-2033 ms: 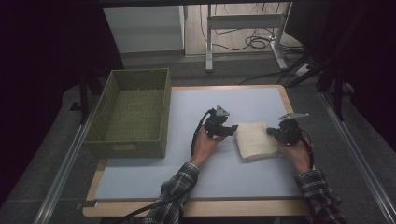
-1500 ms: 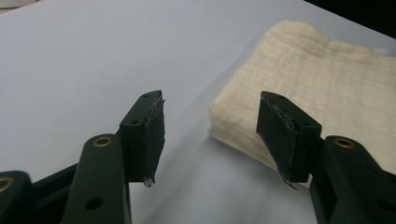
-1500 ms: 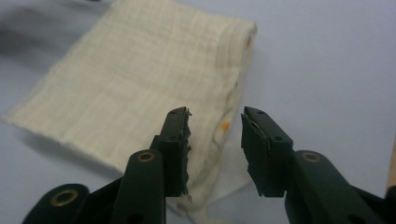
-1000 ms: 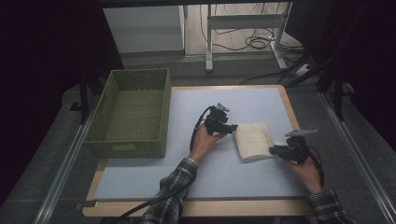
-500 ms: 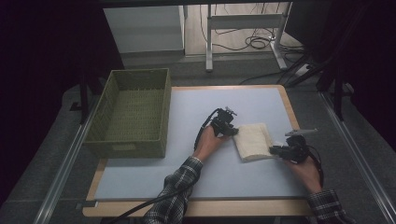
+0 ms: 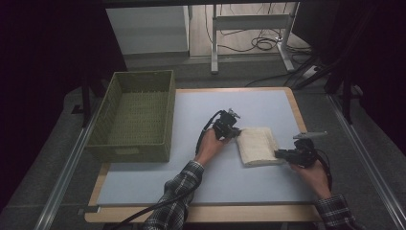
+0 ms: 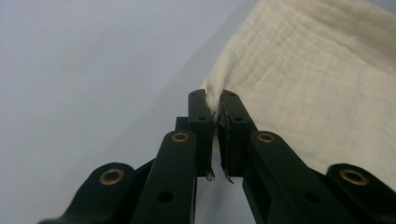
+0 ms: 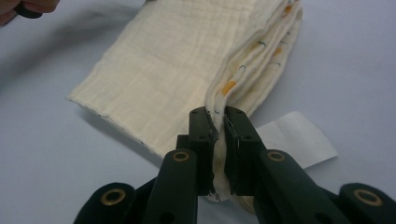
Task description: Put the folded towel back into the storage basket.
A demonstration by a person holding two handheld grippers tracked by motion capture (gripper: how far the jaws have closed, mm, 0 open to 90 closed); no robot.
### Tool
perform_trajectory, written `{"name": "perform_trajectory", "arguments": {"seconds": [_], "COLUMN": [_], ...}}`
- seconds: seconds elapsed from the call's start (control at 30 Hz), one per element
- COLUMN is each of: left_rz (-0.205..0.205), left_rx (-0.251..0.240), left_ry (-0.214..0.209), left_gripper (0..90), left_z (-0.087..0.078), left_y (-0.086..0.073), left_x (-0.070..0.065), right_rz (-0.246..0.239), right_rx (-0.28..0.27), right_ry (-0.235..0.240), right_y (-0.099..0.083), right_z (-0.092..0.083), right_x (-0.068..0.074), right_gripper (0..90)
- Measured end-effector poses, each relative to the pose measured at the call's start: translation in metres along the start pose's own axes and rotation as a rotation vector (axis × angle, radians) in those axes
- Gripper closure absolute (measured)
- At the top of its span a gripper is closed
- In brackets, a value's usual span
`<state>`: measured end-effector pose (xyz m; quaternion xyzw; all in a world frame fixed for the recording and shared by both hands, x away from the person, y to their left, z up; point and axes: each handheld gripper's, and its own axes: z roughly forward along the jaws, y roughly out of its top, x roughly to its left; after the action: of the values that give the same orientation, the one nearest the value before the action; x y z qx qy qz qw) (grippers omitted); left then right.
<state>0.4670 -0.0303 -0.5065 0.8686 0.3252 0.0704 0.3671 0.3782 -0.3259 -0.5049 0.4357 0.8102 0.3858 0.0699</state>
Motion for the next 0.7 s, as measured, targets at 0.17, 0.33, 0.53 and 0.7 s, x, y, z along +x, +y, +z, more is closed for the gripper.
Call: {"name": "perform_trajectory", "arguments": {"seconds": [0.17,0.33,0.53,0.7], "left_rz": [0.001,-0.017,-0.022,-0.022], "left_rx": [-0.002,-0.007,0.007,0.017], "left_ry": [0.01,0.007,0.007,0.015], "left_gripper": [84.9,84.6,84.4,84.3], "left_z": [-0.014,-0.025,-0.039,-0.048], "left_y": [0.0,-0.002,-0.005,-0.006], "left_x": [0.004,0.01,0.018,0.022], "right_rz": [-0.021,-0.037,-0.057,-0.068], "right_rx": [-0.009,-0.013,-0.023,-0.029], "right_ry": [0.025,0.039,0.06,0.073], "right_y": [0.007,0.015,0.025,0.032], "right_z": [0.001,0.002,0.005,0.006], "right_x": [0.009,0.016,0.025,0.031], "right_gripper": [82.0,82.0,81.9,81.9]}}
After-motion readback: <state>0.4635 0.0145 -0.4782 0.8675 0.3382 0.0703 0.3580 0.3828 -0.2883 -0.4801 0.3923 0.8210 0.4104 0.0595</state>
